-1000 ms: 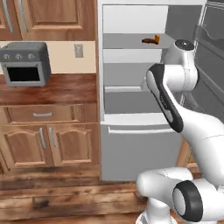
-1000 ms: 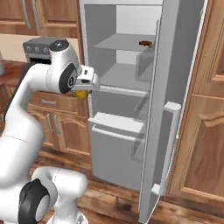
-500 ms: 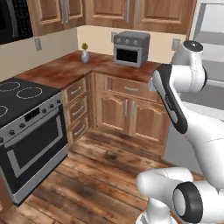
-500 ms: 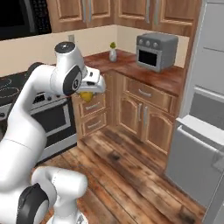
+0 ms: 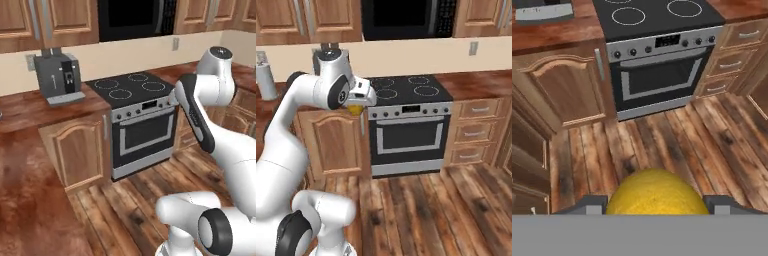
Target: Take the cheese, chicken drumstick, and lemon from the fridge and place them on the plate on the dining counter to create an appetizer plate.
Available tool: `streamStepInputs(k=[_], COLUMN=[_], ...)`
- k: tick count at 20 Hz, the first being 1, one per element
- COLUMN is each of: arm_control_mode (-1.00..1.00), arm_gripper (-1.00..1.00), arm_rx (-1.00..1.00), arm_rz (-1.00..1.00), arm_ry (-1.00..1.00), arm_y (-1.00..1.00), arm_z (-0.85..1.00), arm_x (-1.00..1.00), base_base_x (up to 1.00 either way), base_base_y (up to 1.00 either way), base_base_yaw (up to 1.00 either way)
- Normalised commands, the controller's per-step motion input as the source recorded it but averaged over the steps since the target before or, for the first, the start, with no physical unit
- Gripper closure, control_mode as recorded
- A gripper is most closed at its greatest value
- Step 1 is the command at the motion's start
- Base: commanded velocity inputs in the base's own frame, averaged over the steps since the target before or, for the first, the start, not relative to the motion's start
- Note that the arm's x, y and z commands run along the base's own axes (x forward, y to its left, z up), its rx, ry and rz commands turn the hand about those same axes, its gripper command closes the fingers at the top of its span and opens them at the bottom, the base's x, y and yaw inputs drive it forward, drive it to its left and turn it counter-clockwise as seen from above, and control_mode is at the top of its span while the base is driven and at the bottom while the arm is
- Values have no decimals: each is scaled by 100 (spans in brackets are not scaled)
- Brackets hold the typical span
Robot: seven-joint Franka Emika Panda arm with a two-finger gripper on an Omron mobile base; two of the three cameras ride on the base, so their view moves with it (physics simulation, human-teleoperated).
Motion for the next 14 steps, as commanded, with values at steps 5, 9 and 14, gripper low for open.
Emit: streamStepInputs(k=[5,9,14], arm_control_mode=[100,100,100], arm_gripper=[100,100,100], arm_rx=[0,0,0], arm_rz=[0,0,0], arm_ry=[0,0,0], arm_y=[0,0,0], arm_z=[0,0,0], arm_x=[0,0,0], base_base_x=[-46,-48,-57], base_base_y=[31,19,6], base_base_yaw=[84,78,74])
